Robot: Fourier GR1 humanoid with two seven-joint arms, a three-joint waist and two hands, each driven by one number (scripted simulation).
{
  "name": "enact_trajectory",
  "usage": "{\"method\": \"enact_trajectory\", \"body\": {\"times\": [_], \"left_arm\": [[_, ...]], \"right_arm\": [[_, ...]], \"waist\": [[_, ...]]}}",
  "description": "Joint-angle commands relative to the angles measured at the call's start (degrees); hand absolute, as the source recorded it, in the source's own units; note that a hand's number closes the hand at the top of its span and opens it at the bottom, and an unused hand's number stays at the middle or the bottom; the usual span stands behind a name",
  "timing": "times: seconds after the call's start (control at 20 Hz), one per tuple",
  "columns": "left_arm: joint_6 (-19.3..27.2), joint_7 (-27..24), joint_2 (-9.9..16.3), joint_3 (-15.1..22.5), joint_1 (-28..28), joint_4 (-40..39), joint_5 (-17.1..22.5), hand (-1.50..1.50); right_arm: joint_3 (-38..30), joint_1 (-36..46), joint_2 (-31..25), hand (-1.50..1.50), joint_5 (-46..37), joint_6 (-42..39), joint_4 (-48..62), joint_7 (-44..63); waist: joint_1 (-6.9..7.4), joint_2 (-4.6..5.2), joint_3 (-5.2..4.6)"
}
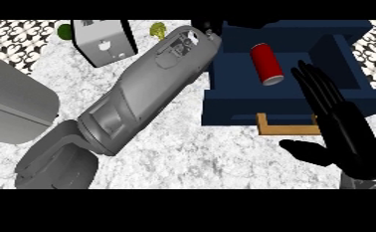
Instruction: Pick up the can, place it into the drawer and close the drawer
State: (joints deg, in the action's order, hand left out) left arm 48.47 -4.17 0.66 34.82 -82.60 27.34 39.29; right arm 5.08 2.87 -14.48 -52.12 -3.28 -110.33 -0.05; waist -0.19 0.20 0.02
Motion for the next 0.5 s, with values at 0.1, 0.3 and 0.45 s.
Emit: {"method": "enact_trajectory", "body": {"times": [0.1, 0.3, 0.45], "left_arm": [[-1.24, 2.81, 3.53, -1.07, 0.81, 2.72, -1.93, -1.5], [-0.03, 7.89, 6.34, 0.74, 2.96, 8.87, -3.75, -1.5], [-0.33, 11.43, 11.03, 1.08, 4.86, 14.33, -4.71, -1.5]], "right_arm": [[4.13, 4.14, 4.9, -1.5, -10.27, 9.19, 13.22, 0.47], [-0.75, 8.33, 6.26, -1.5, -7.88, 16.3, 25.66, -4.06], [-0.97, 9.55, 6.96, -1.5, -10.35, 19.42, 29.98, -4.04]], "waist": [[0.99, -0.14, 0.02], [2.0, -0.4, 0.04], [2.55, -0.65, 0.01]]}}
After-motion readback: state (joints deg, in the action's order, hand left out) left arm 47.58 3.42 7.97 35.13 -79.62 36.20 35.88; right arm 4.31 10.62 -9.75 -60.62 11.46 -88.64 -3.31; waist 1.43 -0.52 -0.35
